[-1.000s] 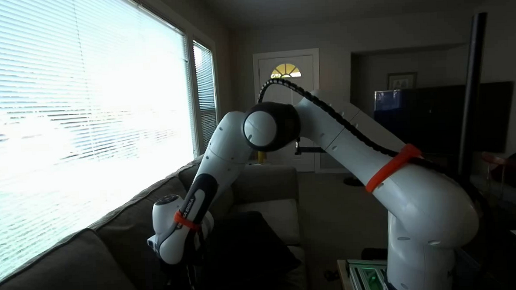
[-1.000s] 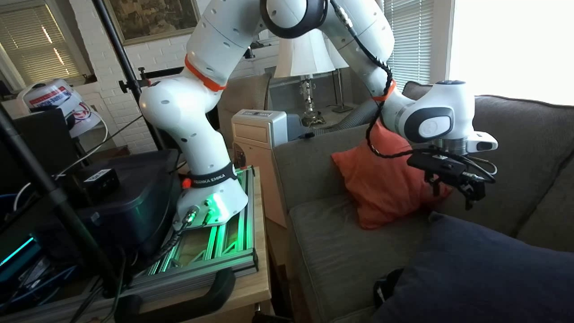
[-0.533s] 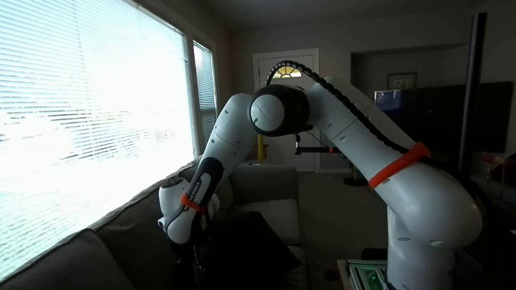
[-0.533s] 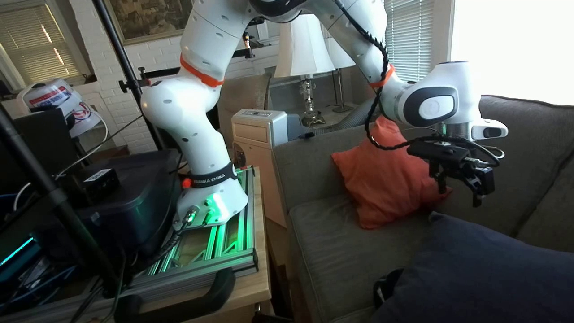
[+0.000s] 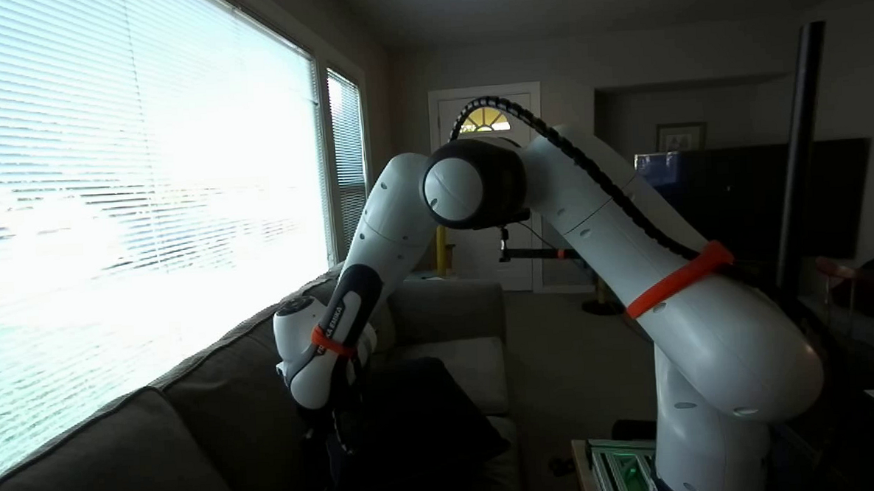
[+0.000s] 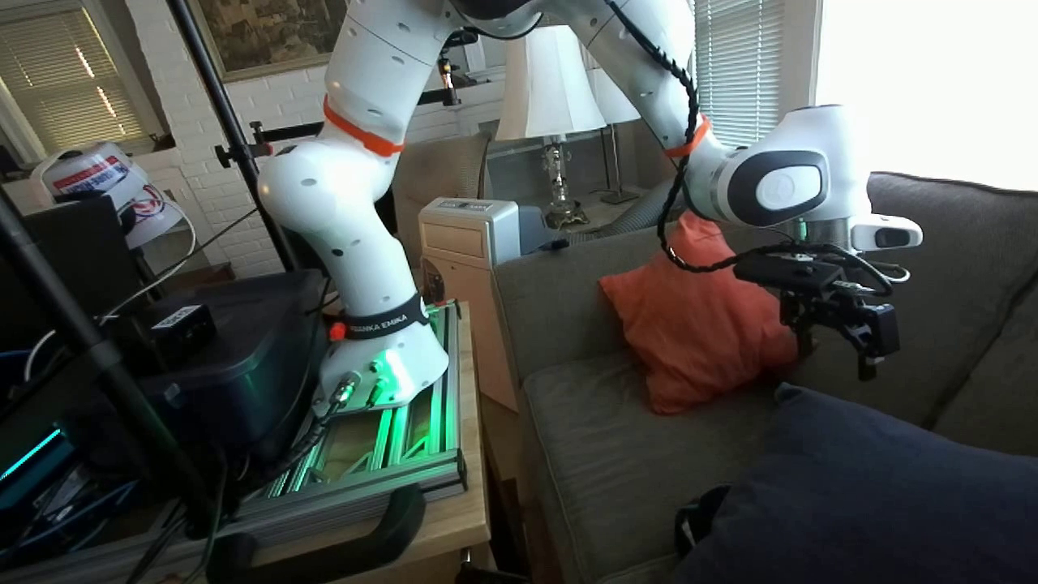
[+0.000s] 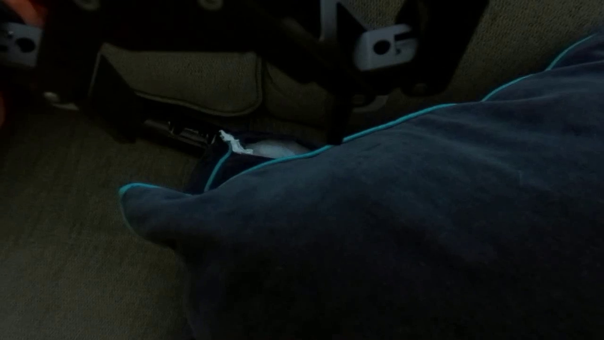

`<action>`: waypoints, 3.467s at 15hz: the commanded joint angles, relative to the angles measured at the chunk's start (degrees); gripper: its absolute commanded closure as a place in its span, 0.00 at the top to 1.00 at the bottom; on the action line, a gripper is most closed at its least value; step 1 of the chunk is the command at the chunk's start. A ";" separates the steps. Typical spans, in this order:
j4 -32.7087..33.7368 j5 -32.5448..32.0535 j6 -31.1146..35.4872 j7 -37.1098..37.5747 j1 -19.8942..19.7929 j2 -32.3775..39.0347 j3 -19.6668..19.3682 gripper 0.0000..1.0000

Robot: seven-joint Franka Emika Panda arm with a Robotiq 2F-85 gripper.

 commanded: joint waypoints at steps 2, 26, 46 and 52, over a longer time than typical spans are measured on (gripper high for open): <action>2.13 -3.78 -1.53 13.30 7.42 1.72 -8.18 1.00; 10.41 3.47 -10.72 29.19 7.84 13.16 -9.17 0.49; 19.63 3.49 -25.44 9.73 2.15 9.56 -0.30 0.01; 20.39 4.60 -27.47 1.45 1.89 9.25 4.03 0.01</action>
